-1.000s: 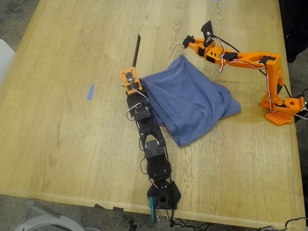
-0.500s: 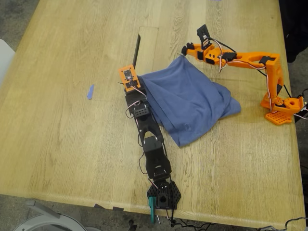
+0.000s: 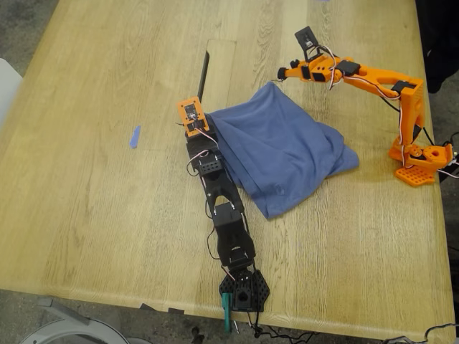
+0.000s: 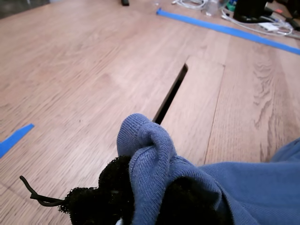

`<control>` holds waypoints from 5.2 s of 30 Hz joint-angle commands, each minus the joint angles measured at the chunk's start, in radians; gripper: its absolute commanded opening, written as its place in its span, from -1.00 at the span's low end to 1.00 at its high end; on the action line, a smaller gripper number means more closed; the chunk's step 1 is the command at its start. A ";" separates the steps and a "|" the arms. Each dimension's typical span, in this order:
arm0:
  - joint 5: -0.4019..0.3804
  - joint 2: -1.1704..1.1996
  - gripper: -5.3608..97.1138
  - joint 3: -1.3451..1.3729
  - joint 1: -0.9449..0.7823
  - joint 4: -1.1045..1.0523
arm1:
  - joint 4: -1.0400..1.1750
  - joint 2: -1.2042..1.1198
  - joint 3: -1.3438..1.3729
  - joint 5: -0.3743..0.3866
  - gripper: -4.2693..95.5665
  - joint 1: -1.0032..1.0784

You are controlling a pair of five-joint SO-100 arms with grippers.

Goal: Fold a T-shirt

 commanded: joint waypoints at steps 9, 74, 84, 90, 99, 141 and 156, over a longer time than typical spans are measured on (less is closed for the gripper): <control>0.014 0.087 -0.90 -0.156 -0.071 0.074 | 0.196 -0.138 -0.307 -0.031 -0.32 -0.051; 0.028 -0.331 -0.90 -0.874 -0.048 0.433 | 0.202 -1.160 -1.402 0.000 -0.72 -0.012; 0.025 -0.293 -0.90 -0.974 -0.035 0.534 | 0.225 -1.042 -1.471 0.002 -0.73 0.009; 0.020 -0.206 -0.90 -0.974 0.005 0.658 | 0.270 -0.928 -1.473 0.003 -0.73 -0.011; 0.020 -0.071 -0.90 -0.974 0.049 0.856 | 0.499 -0.741 -1.476 -0.008 -0.74 -0.052; -0.032 0.463 -0.90 -0.930 0.459 1.821 | 1.378 0.442 -0.597 0.012 -0.77 -0.316; -0.063 0.661 -0.90 -0.532 0.611 1.818 | 1.290 0.917 0.101 0.026 -0.78 -0.408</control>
